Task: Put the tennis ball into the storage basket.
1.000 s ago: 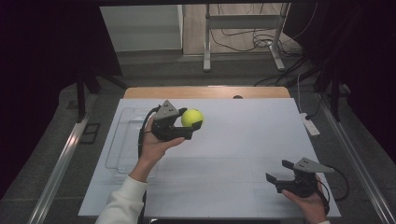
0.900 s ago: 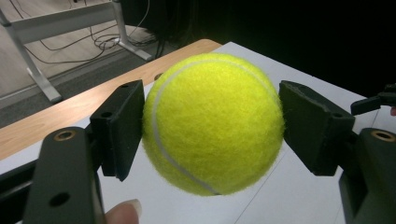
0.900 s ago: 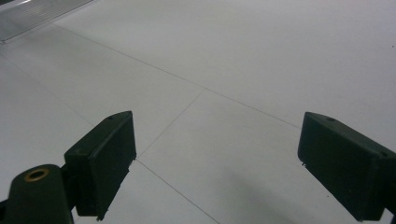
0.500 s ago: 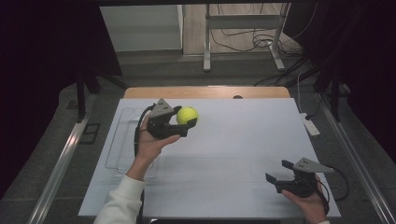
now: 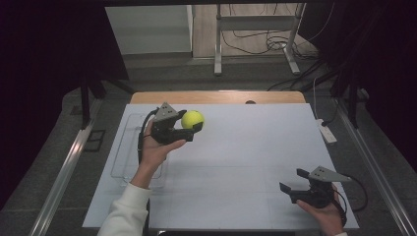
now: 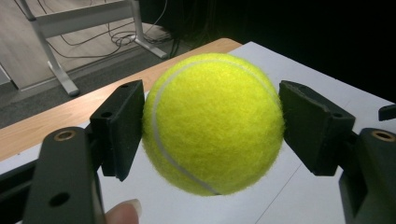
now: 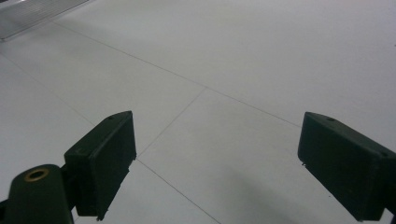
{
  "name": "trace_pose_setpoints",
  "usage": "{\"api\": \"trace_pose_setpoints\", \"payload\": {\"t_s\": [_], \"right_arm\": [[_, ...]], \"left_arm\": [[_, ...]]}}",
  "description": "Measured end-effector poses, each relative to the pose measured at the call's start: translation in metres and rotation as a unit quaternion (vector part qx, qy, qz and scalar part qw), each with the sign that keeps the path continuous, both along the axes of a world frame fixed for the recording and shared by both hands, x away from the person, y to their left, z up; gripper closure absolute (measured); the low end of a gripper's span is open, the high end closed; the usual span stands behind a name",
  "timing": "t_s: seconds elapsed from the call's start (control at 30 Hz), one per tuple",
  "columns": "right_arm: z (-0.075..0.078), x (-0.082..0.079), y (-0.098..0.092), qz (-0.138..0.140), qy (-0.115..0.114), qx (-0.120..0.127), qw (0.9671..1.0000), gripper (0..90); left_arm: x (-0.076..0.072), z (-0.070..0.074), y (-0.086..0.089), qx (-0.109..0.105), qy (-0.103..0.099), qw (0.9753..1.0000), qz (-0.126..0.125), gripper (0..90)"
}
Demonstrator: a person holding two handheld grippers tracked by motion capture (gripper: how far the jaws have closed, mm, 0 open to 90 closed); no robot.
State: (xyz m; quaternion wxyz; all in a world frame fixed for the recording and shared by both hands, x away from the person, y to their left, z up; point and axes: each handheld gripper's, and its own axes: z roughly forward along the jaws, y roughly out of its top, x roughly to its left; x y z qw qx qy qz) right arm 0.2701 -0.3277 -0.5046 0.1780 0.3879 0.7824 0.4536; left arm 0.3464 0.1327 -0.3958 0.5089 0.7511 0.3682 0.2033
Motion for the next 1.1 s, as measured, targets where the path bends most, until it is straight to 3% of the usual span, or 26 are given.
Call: {"api": "trace_pose_setpoints", "payload": {"t_s": [1.1], "right_arm": [[0.000, 0.000, 0.000, 0.000, 0.000, -0.002, 1.0000, 11.5]], "left_arm": [[0.008, -0.002, 0.022, -0.013, 0.005, 0.9994, 0.033, 26.6]]}}
